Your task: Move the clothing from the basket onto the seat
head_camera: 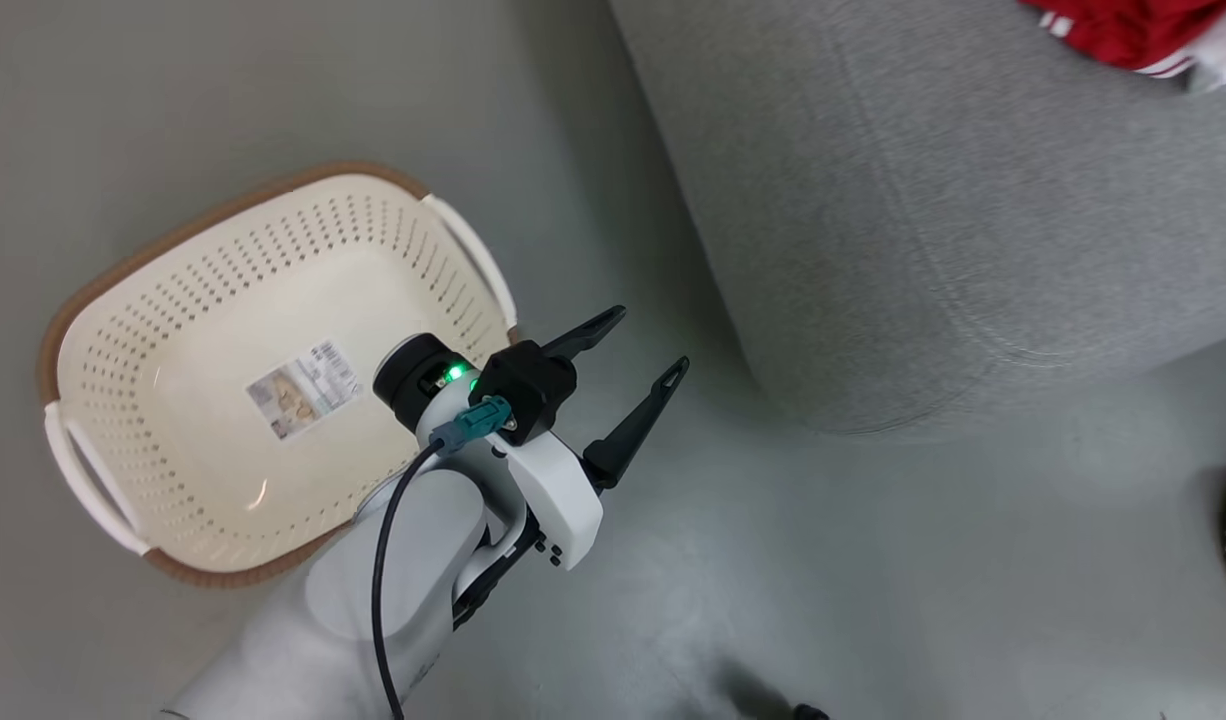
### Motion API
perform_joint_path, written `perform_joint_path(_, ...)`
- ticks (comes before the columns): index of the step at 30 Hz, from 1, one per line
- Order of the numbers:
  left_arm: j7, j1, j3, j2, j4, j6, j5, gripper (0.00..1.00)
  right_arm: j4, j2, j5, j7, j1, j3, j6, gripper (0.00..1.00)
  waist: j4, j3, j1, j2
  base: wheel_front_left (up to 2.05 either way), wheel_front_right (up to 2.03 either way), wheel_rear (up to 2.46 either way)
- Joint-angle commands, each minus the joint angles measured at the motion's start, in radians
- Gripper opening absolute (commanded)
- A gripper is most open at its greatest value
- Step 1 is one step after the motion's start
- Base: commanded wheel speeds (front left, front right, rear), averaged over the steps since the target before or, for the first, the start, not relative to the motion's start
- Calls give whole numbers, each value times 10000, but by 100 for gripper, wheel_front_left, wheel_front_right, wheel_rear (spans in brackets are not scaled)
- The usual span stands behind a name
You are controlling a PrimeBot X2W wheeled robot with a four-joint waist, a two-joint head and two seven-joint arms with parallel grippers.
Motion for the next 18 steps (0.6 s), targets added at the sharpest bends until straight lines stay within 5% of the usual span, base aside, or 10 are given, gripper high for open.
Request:
perform_joint_path(1, -89, -280, 188, 54, -294, -50, 102, 100, 146, -530, -236, -55, -360, -206, 40, 0, 480, 539, 0, 0, 0, 0, 0)
perform_joint_path(11, -89, -240, 133, 52, -422, -54, 65, 100, 2127, -1428, -2042, 450, -1889, -2528, 40, 0, 1278, 1259, 0, 0, 0, 0, 0)
perform_joint_path(18, -89, -114, 102, 30, -340, -59, -27, 100, 2829, -858, -3559, 1219, -2507, -4254, 40, 0, 1585, 1625, 0, 0, 0, 0, 0)
